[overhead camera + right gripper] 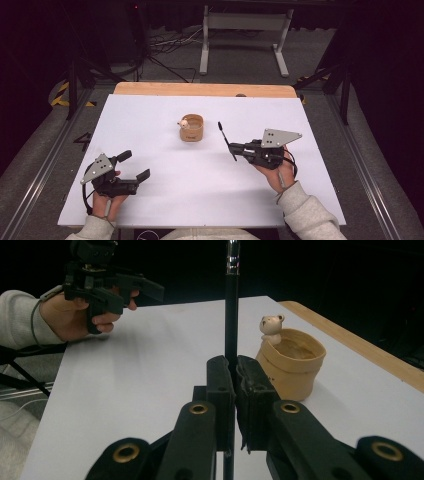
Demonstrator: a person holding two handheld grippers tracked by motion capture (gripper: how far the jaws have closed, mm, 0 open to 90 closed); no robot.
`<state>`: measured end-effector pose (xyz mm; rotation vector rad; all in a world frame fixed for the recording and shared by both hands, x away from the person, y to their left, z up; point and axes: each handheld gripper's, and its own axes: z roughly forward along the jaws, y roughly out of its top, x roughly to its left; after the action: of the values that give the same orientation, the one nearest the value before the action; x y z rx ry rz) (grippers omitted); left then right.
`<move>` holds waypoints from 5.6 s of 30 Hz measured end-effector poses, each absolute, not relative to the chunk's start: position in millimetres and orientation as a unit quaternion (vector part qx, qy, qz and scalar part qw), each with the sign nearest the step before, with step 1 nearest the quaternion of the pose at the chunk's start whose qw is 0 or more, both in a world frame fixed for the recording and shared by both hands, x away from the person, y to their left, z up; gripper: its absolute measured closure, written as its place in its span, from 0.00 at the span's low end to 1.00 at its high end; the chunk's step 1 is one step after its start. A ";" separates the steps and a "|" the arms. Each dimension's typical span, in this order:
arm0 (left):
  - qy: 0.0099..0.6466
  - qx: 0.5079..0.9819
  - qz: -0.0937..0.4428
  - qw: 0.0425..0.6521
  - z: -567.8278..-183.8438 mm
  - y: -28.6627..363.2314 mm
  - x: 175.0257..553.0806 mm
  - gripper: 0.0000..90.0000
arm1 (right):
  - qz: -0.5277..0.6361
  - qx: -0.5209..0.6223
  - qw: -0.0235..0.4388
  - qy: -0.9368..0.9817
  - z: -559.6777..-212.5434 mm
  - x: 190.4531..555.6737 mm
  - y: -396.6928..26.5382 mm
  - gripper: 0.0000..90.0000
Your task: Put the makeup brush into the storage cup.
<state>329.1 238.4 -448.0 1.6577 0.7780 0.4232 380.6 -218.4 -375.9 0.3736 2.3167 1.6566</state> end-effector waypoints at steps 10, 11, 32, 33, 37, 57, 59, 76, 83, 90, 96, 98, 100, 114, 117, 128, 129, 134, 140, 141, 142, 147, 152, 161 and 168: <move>0.332 0.712 0.178 0.592 -447.8 237.1 328.6 0.02 | 0.597 0.138 0.126 0.780 -390.8 376.0 -209.8 0.95; 0.333 0.712 0.180 0.591 -447.7 237.4 328.6 0.02 | 0.599 0.138 0.127 0.778 -391.8 375.6 -209.2 0.95; 0.335 0.711 0.170 0.594 -445.9 234.2 330.1 0.02 | 0.606 0.136 0.111 0.776 -411.9 371.0 -191.8 0.95; 0.332 0.712 0.173 0.594 -445.5 234.1 330.6 0.02 | 0.606 0.136 0.110 0.776 -413.6 370.6 -190.6 0.95; 0.331 0.711 0.170 0.596 -444.5 232.3 330.6 0.02 | 0.604 0.132 0.104 0.779 -418.5 369.0 -185.7 0.95; 0.298 0.709 0.160 0.618 -425.4 220.5 332.5 0.06 | 0.608 0.138 0.104 0.775 -425.1 365.4 -180.5 0.95; 0.287 0.711 0.160 0.621 -421.5 215.5 333.0 0.06 | 0.609 0.138 0.103 0.774 -425.1 365.2 -180.8 0.95; 0.239 0.710 0.119 0.651 -396.9 175.4 349.3 0.06 | 0.609 0.138 0.103 0.774 -425.3 365.1 -180.8 0.95; 0.220 0.719 0.105 0.651 -391.8 155.5 356.6 0.08 | 0.608 0.136 0.107 0.775 -425.4 365.1 -180.7 0.95; 0.210 0.723 0.091 0.652 -388.6 141.3 362.7 0.09 | 0.611 0.137 0.107 0.772 -425.3 365.3 -181.2 0.95; 0.199 0.728 0.084 0.651 -383.1 132.3 367.5 0.10 | 0.611 0.136 0.107 0.772 -425.5 365.5 -181.1 0.94; 0.197 0.730 0.083 0.650 -382.9 129.2 368.0 0.09 | 0.611 0.136 0.107 0.772 -425.5 365.5 -181.1 0.95; 0.194 0.732 0.079 0.649 -383.1 125.3 368.4 0.10 | 0.611 0.136 0.108 0.773 -425.3 365.3 -181.2 0.95; 0.172 0.739 0.065 0.648 -383.3 103.2 371.1 0.11 | 0.611 0.138 0.107 0.772 -425.3 365.2 -181.4 0.94; 0.172 0.741 0.062 0.646 -383.9 100.6 371.8 0.12 | 0.612 0.137 0.108 0.772 -425.1 365.2 -181.5 0.94; 0.179 0.738 0.052 0.649 -390.5 94.3 375.9 0.22 | 0.612 0.137 0.108 0.771 -425.0 365.0 -182.0 0.94; 0.182 0.739 0.050 0.646 -391.2 94.5 376.4 0.26 | 0.612 0.137 0.108 0.771 -425.0 365.0 -182.0 0.94; 0.194 0.746 0.036 0.635 -395.0 95.6 377.7 0.42 | 0.612 0.137 0.108 0.771 -425.1 364.9 -181.8 0.94; 0.194 0.750 0.033 0.631 -395.9 93.2 376.4 0.55 | 0.611 0.137 0.109 0.772 -425.2 364.9 -181.6 0.94; 0.192 0.751 0.032 0.630 -396.1 91.9 376.1 0.56 | 0.611 0.137 0.109 0.772 -425.3 364.9 -181.4 0.94; 0.192 0.753 0.032 0.629 -396.2 91.0 375.6 0.57 | 0.611 0.136 0.108 0.773 -425.3 364.8 -181.2 0.94; 0.198 0.753 0.029 0.627 -397.7 86.8 375.3 0.64 | 0.610 0.136 0.109 0.773 -425.4 364.6 -180.9 0.94; 0.200 0.751 0.027 0.629 -398.4 85.7 374.9 0.69 | 0.609 0.135 0.109 0.774 -425.5 364.6 -180.8 0.94; 0.197 0.758 0.027 0.621 -399.3 83.6 374.2 0.87 | 0.608 0.136 0.111 0.774 -425.7 364.3 -180.4 0.94; 0.196 0.762 0.022 0.616 -398.9 82.4 373.4 0.93 | 0.606 0.139 0.112 0.775 -426.4 364.8 -180.0 0.94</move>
<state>373.4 82.4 -398.9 1.7553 0.4521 0.0500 364.8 -180.0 -426.4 0.4085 2.2759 1.7789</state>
